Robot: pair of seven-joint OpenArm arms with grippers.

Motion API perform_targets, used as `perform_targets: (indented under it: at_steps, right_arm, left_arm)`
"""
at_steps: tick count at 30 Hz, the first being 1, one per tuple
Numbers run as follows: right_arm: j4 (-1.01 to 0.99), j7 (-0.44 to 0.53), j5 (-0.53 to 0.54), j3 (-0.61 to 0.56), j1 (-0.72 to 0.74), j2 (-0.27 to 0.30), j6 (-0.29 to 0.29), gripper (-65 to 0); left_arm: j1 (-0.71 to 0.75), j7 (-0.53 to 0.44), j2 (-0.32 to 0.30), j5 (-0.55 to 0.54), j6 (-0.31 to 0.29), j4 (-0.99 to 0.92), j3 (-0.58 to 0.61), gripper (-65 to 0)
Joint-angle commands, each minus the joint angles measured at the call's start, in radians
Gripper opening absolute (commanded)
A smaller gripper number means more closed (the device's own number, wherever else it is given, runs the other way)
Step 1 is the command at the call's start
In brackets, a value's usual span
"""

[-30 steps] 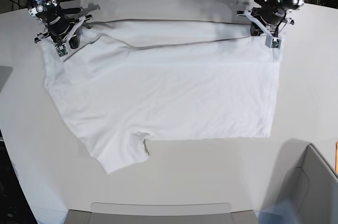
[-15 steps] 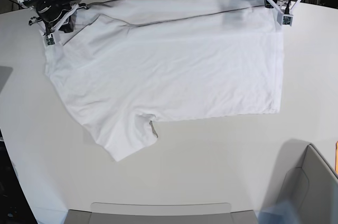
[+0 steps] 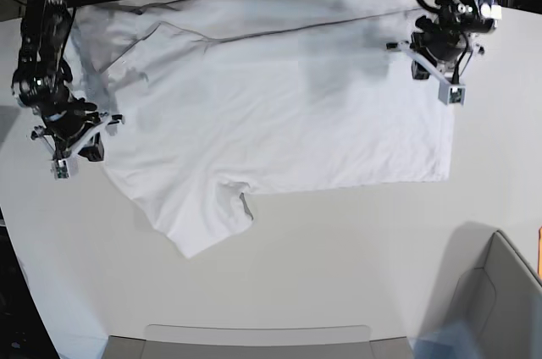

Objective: Fold the T-shirt properly
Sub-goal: 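Release the edge and move both grippers to the shirt's hem side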

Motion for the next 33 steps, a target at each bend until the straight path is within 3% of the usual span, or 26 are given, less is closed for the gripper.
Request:
perform_targets:
  at_steps: [1,7,12,14,16,19,21,28,33]
  right_arm:
    - [-0.041,0.026,0.003,-0.028,0.050,0.013,-0.001,-65.0]
    - [-0.256,0.069,-0.184,-0.180,0.140,-0.030,-0.006,-65.0]
    - [-0.162,0.009,-0.324,-0.178,0.025,-0.073,-0.008,-65.0]
    - [-0.048,-0.026,-0.339,-0.140,-0.067,-0.082,-0.008,-65.0]
    - [0.059,-0.048,-0.342,-0.072,-0.131,-0.126,-0.006,-65.0]
    - [0.165,-0.046,-0.345,0.023,-0.151,-0.166,-0.003,-64.9]
    - [0.197,-0.046,-0.342,0.057,-0.131,-0.169,-0.003,-61.9]
    - [0.157,-0.046,-0.341,0.055,0.076,-0.135,-0.001,-37.9]
    - [-0.140,-0.005,-0.341,-0.077,0.314,-0.071,0.000,-35.7]
  left_arm:
    - [-0.028,0.006,-0.010,0.000,0.002,0.014,-0.002,-65.0]
    - [-0.080,0.010,-0.007,0.002,0.002,-0.023,-0.010,-65.0]
    - [-0.082,0.010,-0.007,0.002,-0.001,-0.024,-0.006,-65.0]
    - [-0.083,0.012,-0.008,0.002,-0.001,-0.024,-0.010,-65.0]
    - [-0.102,0.016,-0.033,0.002,-0.003,-0.024,-0.004,-65.0]
    - [-0.128,0.022,-0.042,0.002,-0.003,-0.024,-0.002,-65.0]
    - [-0.143,0.022,-0.042,0.002,-0.003,-0.024,-0.002,-65.0]
    - [-0.168,0.022,-0.043,0.002,-0.003,-0.026,-0.002,-65.0]
    - [-0.166,0.022,-0.022,0.002,-0.003,-0.026,-0.004,-65.0]
